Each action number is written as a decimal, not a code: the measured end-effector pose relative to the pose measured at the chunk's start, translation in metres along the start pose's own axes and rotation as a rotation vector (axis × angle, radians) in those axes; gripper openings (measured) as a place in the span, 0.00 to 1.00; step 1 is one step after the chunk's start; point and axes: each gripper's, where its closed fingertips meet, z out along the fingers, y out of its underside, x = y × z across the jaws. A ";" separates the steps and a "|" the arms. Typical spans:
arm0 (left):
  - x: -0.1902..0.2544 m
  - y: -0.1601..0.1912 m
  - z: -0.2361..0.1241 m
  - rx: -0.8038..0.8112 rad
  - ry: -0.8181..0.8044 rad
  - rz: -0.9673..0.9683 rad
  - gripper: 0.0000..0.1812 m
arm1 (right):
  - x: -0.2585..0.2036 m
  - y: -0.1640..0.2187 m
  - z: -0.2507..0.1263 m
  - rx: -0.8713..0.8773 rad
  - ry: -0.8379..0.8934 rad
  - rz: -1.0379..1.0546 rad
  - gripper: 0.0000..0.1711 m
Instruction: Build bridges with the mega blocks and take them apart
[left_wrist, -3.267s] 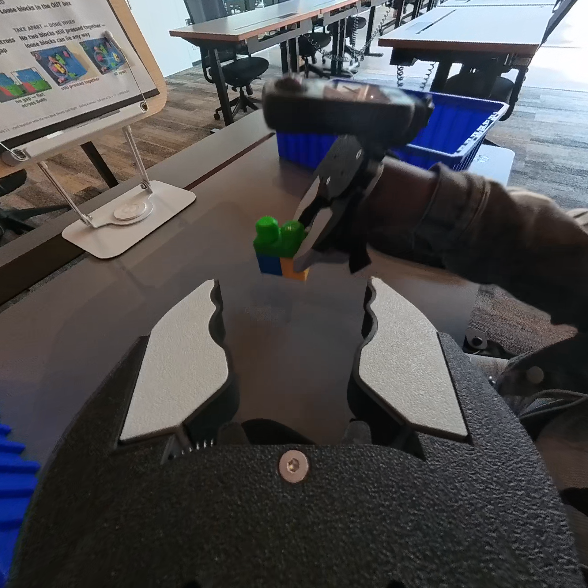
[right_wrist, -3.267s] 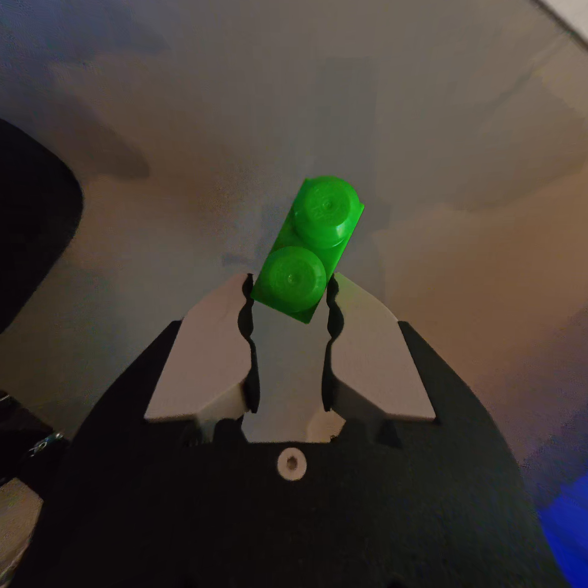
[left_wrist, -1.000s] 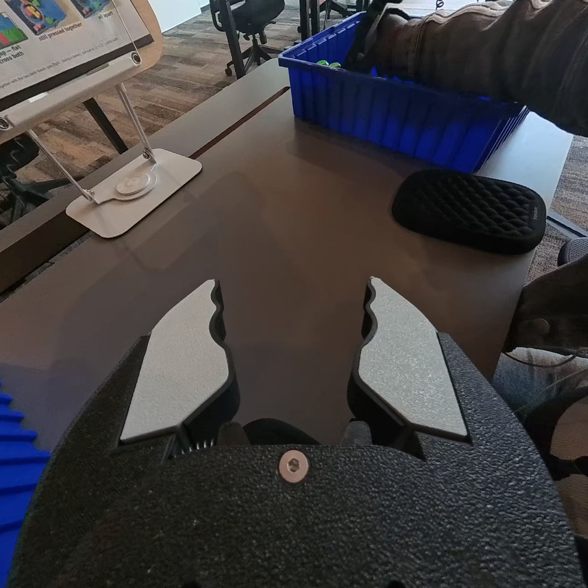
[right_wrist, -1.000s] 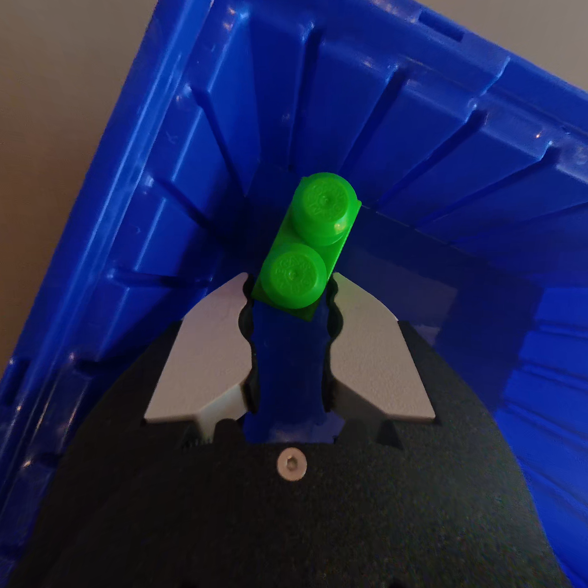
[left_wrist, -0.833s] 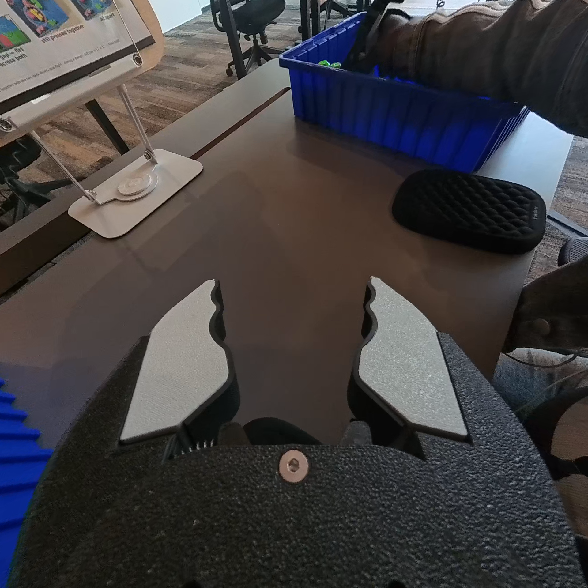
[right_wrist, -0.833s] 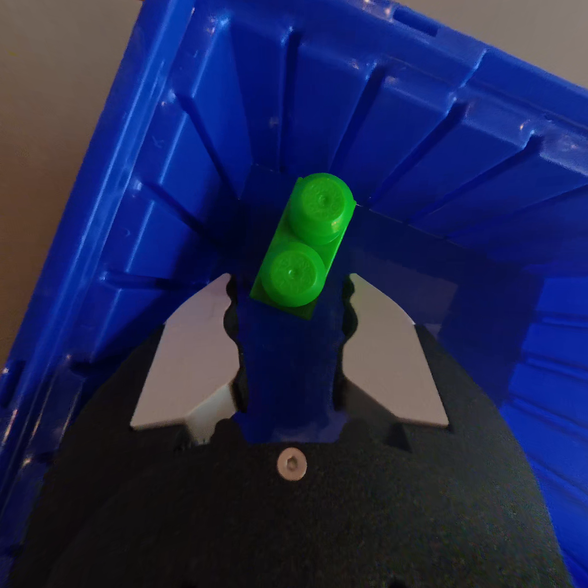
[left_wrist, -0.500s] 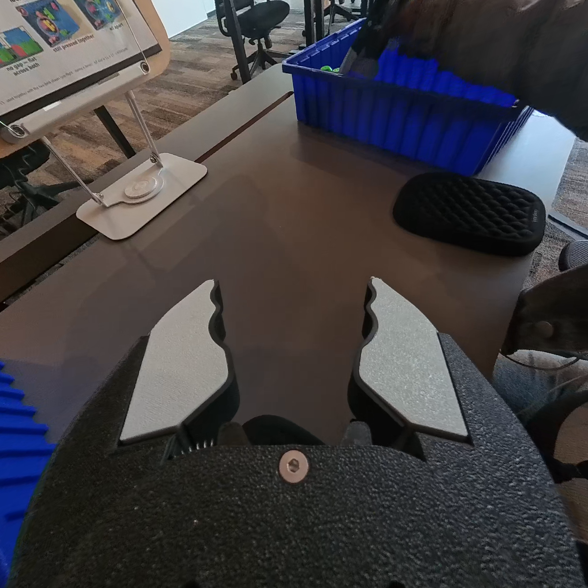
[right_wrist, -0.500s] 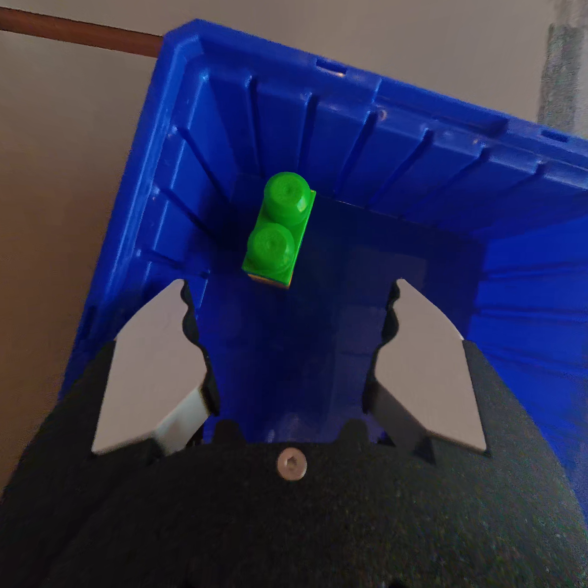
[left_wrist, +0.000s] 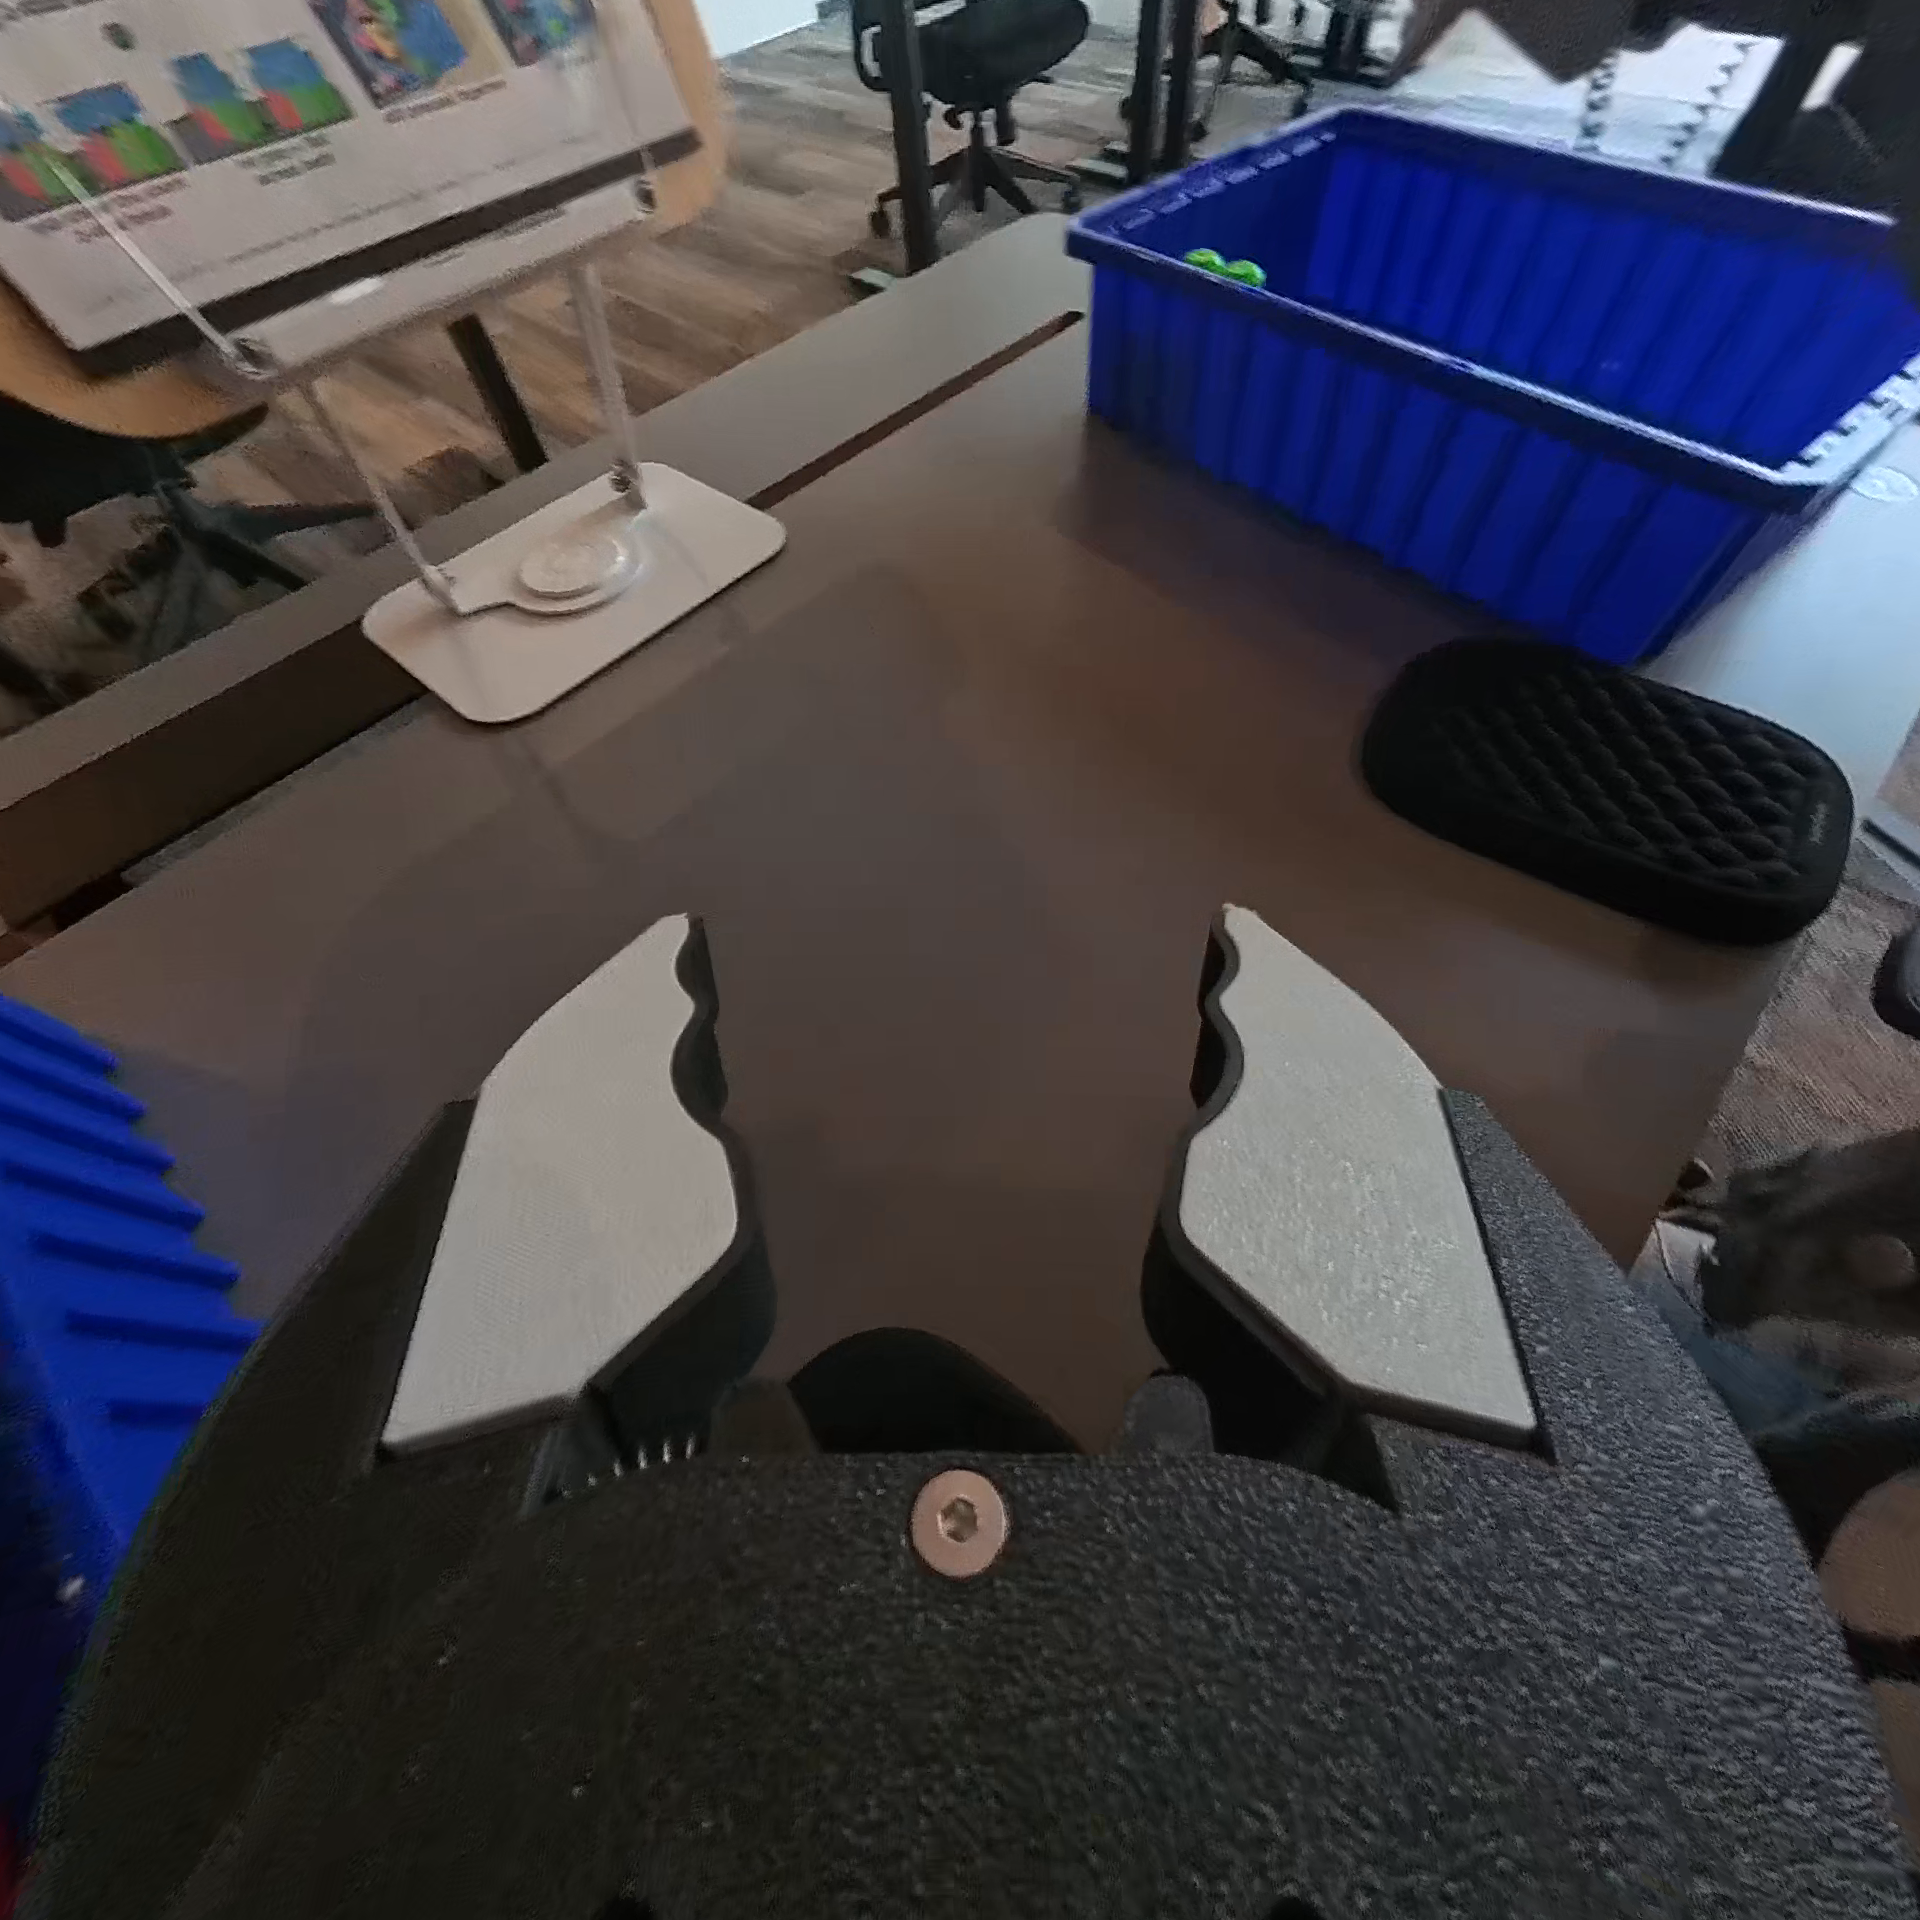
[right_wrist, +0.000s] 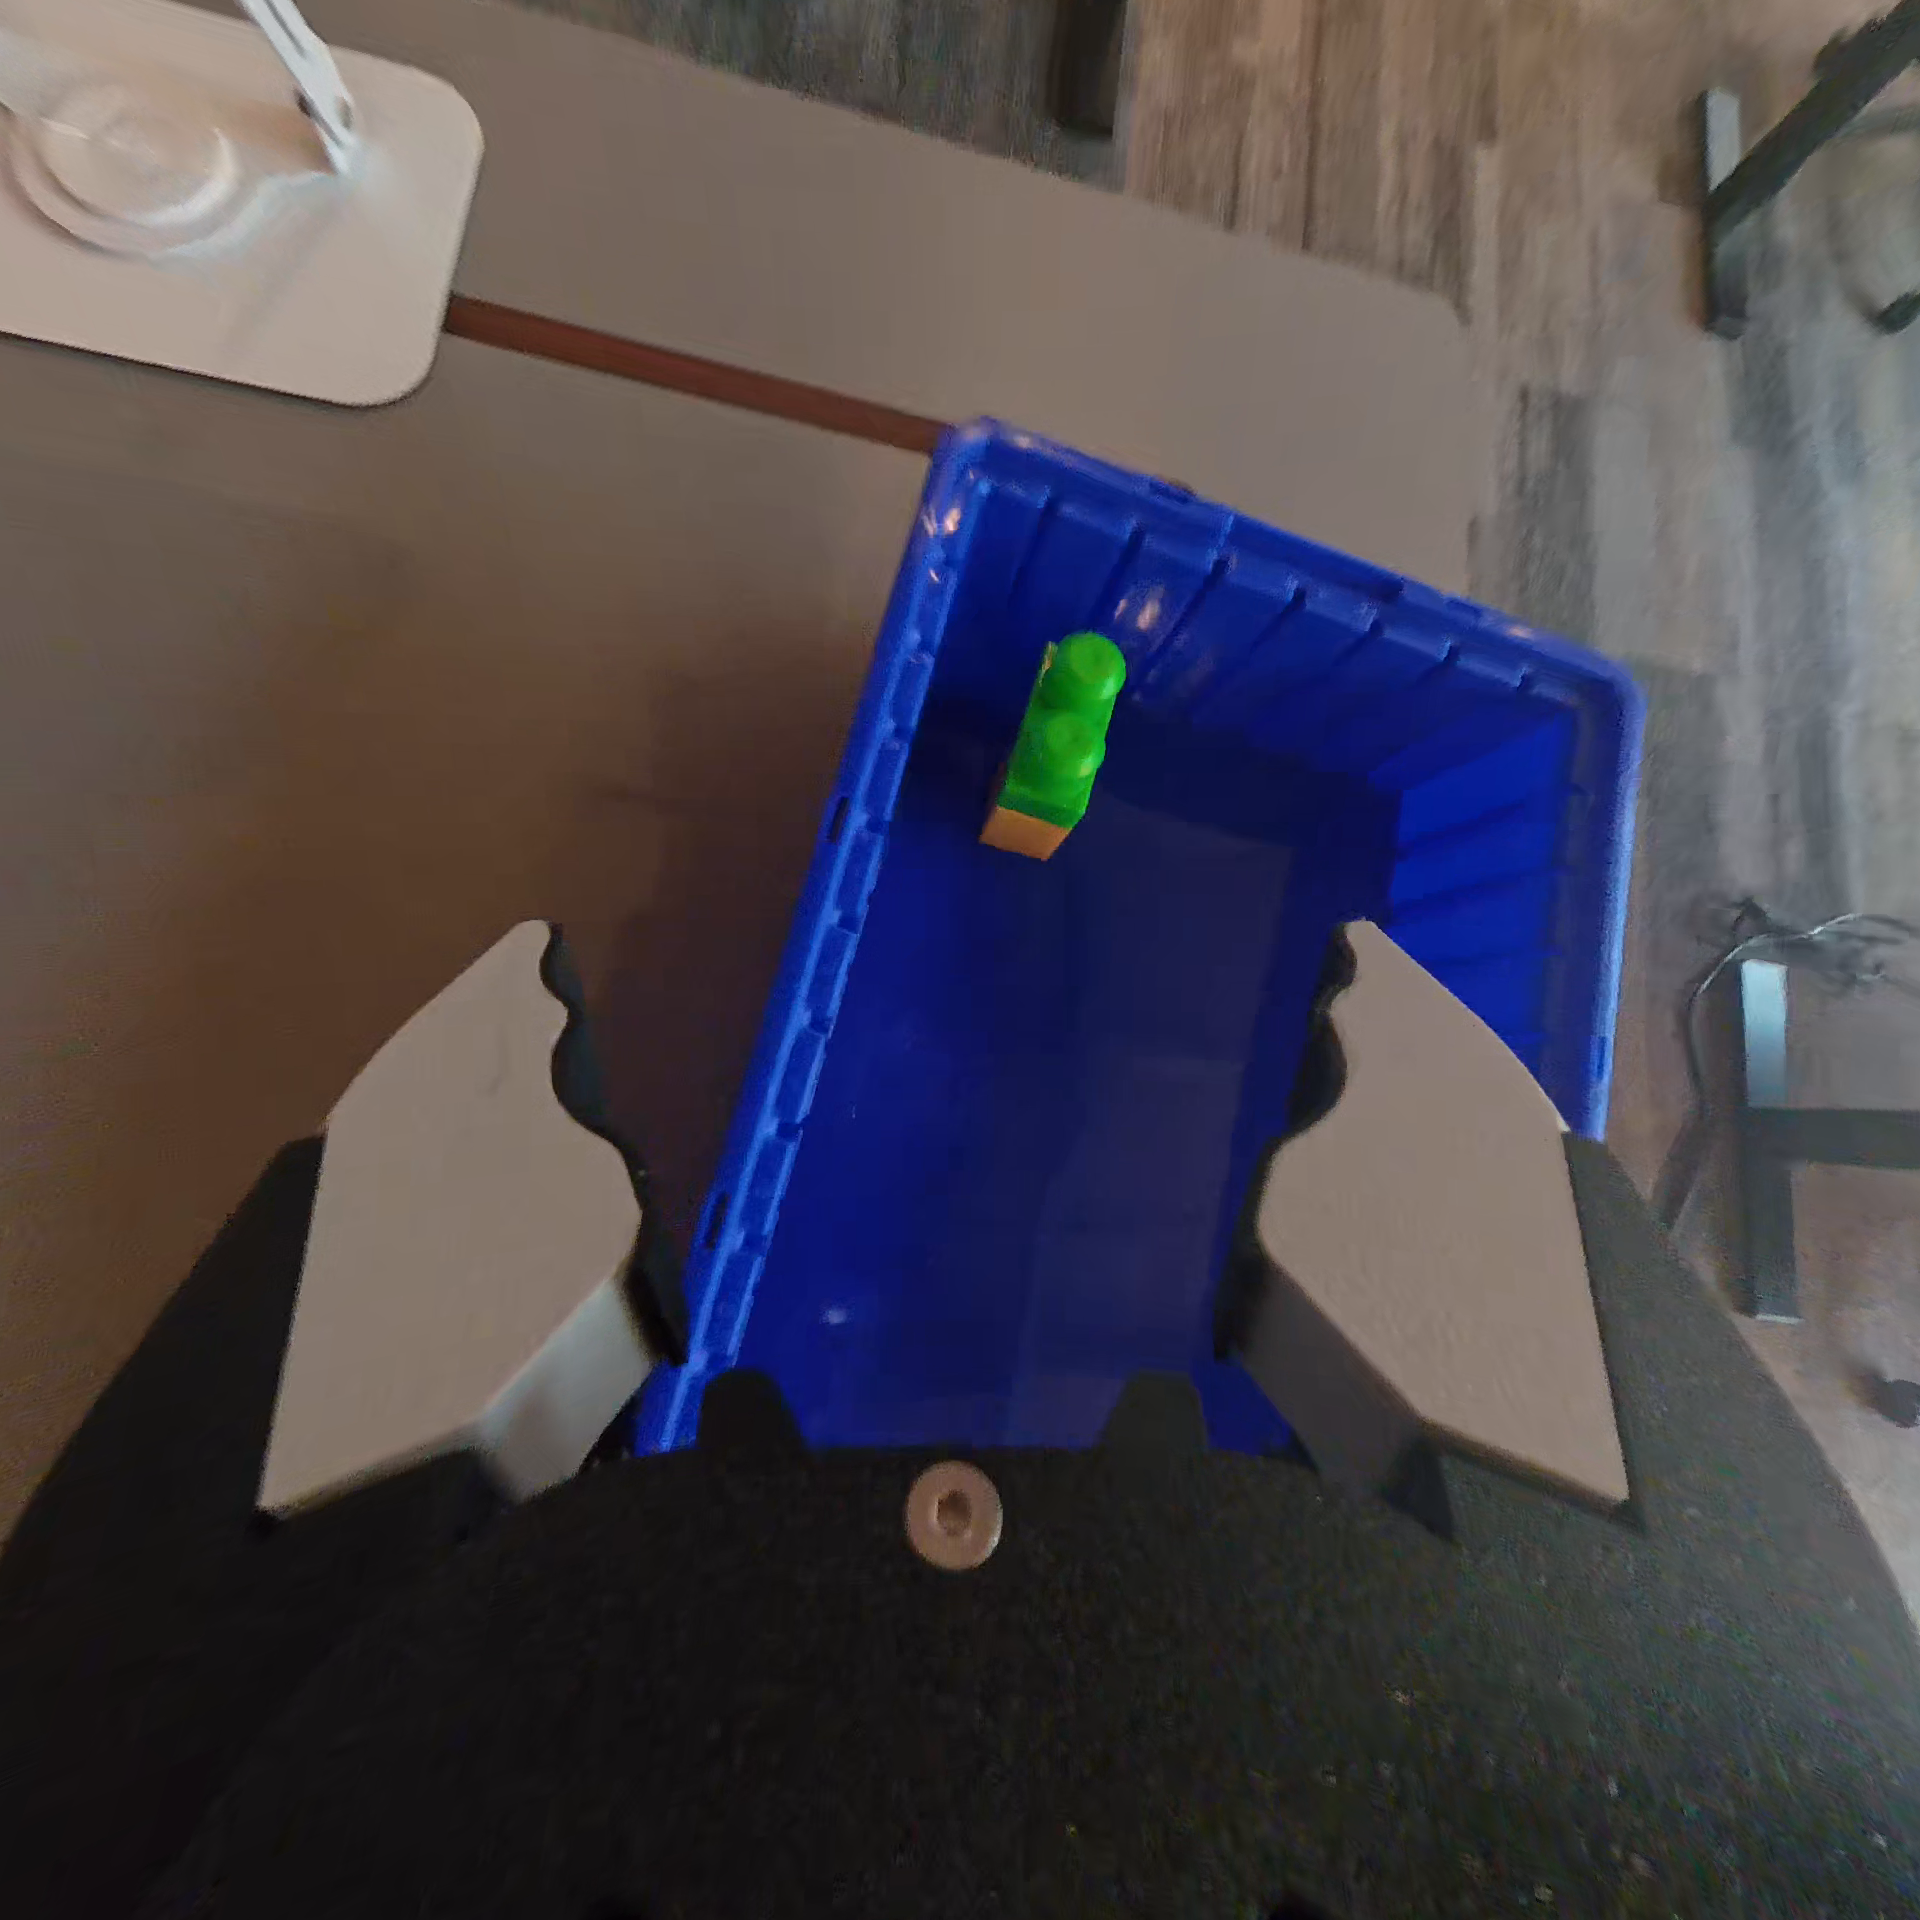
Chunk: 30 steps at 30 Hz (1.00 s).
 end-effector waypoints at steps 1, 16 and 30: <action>-0.007 -0.004 -0.002 0.001 -0.023 -0.015 0.49 | -0.006 -0.005 -0.010 0.025 0.022 -0.018 0.77; -0.117 -0.049 -0.081 0.008 -0.377 -0.187 0.52 | -0.097 -0.044 -0.099 0.267 0.098 -0.143 0.79; -0.202 -0.017 -0.176 -0.094 -0.544 -0.257 0.51 | -0.124 -0.042 -0.099 0.345 0.000 -0.180 0.73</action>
